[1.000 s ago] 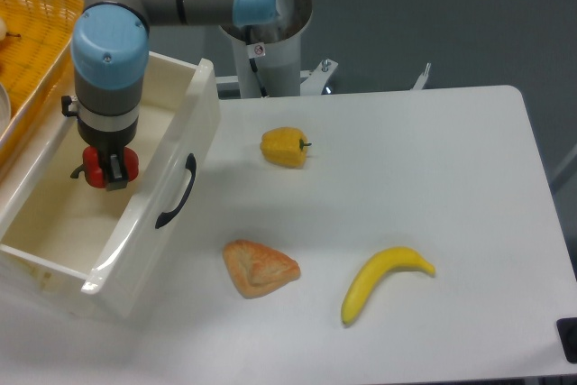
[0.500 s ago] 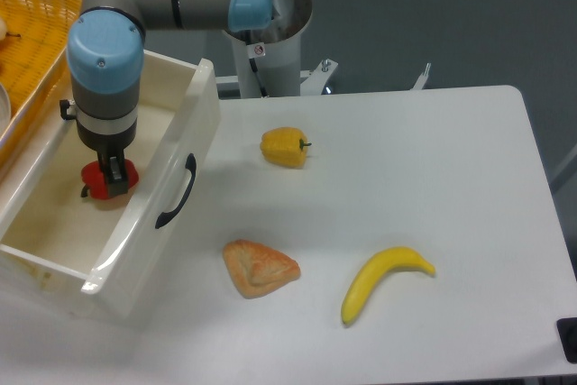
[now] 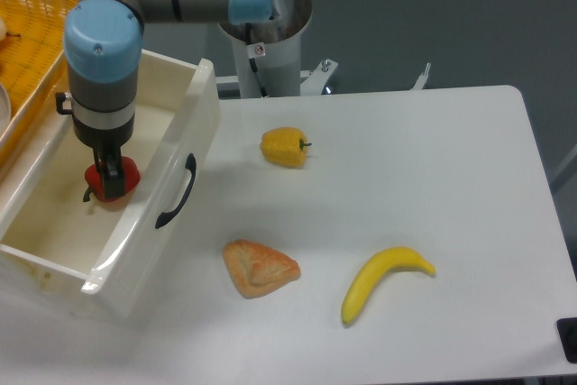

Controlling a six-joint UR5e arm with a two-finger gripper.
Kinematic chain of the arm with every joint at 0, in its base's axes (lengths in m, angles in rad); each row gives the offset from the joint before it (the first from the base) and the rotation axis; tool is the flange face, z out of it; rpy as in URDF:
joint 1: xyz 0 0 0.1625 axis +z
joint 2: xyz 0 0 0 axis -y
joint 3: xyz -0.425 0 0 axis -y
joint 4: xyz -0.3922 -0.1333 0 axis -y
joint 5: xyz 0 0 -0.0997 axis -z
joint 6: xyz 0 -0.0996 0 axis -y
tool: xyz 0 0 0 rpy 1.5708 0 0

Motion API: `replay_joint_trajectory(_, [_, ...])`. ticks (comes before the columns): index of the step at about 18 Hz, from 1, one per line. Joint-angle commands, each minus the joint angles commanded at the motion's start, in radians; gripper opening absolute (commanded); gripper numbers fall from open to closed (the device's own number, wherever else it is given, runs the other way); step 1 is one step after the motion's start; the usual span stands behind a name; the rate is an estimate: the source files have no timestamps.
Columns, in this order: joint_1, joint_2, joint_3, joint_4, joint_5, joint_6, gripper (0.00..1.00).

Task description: Place the red pepper in the upper white drawer

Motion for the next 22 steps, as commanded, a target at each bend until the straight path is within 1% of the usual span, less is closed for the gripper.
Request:
replay_joint_trajectory(2, [0.011,0.011,0.021,0.0,-0.024,-0.006,0.95])
replay_joint_trajectory(6, [0.067,0.023,0.042,0.009,-0.089,-0.011,0.97])
replay_joint_trajectory(9, [0.1,0.028,0.043,0.054,-0.118,-0.034,0.99])
replay_joint_trajectory(12, [0.138,0.028,0.045,0.116,-0.141,-0.086,0.99])
replay_joint_trajectory(15, [0.198,0.026,0.045,0.178,-0.141,-0.135,1.0])
replay_joint_trajectory(19, [0.288,0.025,0.038,0.179,-0.141,-0.288,1.0])
replay_joint_trajectory(22, [0.339,0.018,0.0,0.179,-0.138,-0.298,1.0])
